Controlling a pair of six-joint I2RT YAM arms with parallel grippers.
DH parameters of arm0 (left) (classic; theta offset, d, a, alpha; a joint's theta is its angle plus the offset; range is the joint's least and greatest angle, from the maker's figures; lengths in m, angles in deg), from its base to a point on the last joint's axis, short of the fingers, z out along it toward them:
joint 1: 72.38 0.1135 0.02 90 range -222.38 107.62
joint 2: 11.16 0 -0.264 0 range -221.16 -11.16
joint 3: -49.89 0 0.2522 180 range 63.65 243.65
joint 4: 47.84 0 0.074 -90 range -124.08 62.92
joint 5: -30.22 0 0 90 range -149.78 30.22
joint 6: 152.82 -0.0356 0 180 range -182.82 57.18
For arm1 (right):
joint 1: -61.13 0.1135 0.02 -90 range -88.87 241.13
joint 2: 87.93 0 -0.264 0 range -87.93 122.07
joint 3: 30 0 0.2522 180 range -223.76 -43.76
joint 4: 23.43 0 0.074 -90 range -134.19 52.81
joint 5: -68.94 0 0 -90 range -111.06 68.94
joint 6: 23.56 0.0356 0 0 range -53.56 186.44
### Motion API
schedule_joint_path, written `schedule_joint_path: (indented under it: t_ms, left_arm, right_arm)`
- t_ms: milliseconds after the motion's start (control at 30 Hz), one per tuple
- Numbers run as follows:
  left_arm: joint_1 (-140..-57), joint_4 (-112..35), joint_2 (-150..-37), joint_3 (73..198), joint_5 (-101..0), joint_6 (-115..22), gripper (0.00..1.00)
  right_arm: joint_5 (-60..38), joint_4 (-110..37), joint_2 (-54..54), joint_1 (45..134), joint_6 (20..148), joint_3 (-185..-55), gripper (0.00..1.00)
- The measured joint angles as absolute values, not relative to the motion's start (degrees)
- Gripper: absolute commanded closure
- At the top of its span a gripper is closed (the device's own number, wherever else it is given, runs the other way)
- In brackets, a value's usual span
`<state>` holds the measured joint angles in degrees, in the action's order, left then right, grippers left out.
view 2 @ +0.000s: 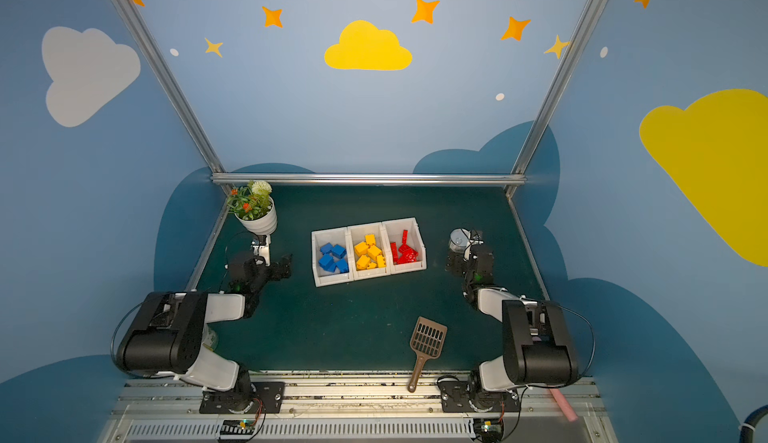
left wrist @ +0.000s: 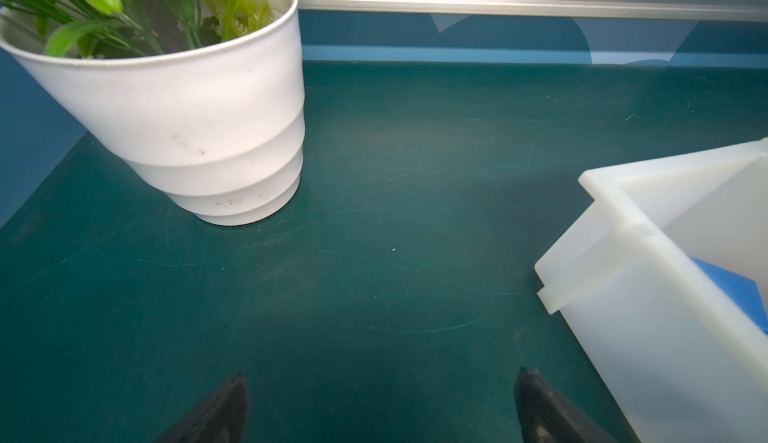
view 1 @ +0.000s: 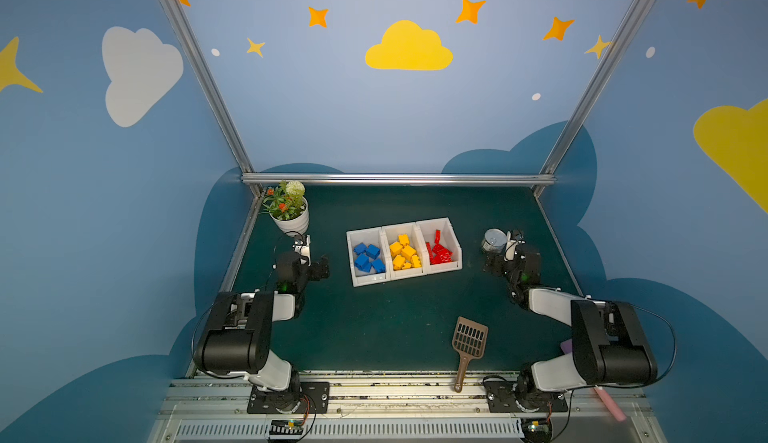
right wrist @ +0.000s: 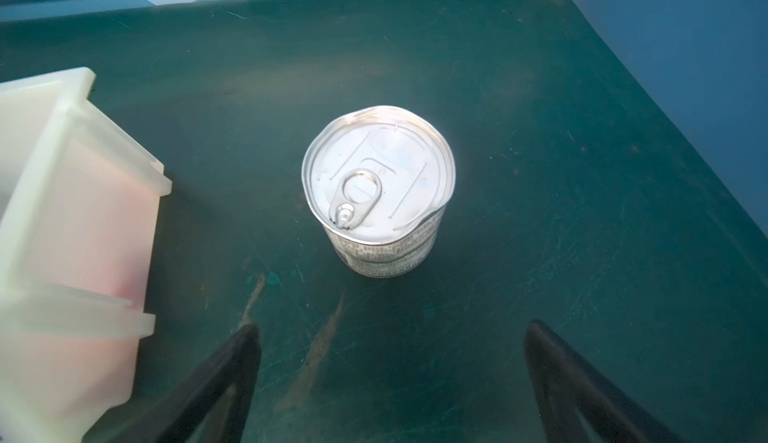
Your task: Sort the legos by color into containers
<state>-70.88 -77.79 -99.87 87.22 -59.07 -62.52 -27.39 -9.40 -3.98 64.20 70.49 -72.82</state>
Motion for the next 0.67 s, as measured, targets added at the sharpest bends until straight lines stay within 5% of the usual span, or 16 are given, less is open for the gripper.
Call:
schedule_joint_path:
  t_ms: [667]
  left_arm:
    - [-70.88, -77.79, -99.87, 87.22, -59.05, -62.59, 0.01]
  right_arm:
    - [-26.71, -10.75, -3.98, 63.83, 70.62, -72.82, 0.01]
